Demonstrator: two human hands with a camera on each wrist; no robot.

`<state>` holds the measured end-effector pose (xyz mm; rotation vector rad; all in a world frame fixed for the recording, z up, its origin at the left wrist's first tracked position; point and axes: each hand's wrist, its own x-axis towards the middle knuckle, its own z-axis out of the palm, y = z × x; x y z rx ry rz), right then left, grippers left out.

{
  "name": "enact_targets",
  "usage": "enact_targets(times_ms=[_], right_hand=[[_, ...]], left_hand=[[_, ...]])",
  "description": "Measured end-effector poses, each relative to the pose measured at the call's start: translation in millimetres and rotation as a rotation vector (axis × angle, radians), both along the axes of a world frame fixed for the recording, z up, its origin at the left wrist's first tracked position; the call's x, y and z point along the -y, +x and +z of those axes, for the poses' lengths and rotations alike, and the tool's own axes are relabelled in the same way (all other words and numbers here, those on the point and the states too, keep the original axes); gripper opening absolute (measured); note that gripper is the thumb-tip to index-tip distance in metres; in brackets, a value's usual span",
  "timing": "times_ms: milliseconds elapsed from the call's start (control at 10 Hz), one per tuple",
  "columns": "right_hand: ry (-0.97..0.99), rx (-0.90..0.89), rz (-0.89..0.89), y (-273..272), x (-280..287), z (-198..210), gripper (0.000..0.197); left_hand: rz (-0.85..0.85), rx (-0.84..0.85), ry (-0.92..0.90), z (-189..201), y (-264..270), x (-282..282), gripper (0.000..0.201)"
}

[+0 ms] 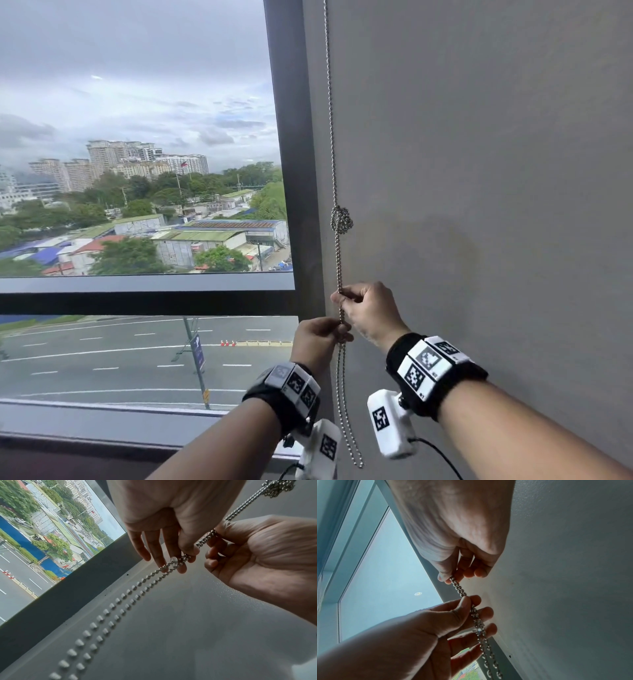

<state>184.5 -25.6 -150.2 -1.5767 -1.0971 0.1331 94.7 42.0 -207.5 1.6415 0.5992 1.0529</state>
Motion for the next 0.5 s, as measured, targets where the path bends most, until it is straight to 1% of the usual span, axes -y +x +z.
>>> enact_targets(times_ms=[100,200,300,400,500], right_hand=[[-0.018,0.013,-0.006,-1.2,1.9,0.2,0.018],[-0.04,-0.001,-0.001,-2.0,3.2,3.6,0.019],[-0.062,0.014,0.003,-2.2,5.4,4.5,0.019],[-0.078,0.048,0.0,-3.6,11.8,10.8,0.02],[-0.122,0.036,-0.028,-4.3,20.0,20.8,0.033]], left_hand=[[-0.003,0.01,-0.018,-1.0,1.1,-0.3,0.011],[-0.012,-0.016,-0.016,0.2,-0.3,-2.1,0.012],[-0.024,-0.048,0.005,-2.8,-3.4,-5.0,0.015],[-0.044,-0.079,0.049,3.8,-9.5,-4.2,0.015],[-0.032,-0.125,0.083,18.5,-17.4,-7.2,0.035]])
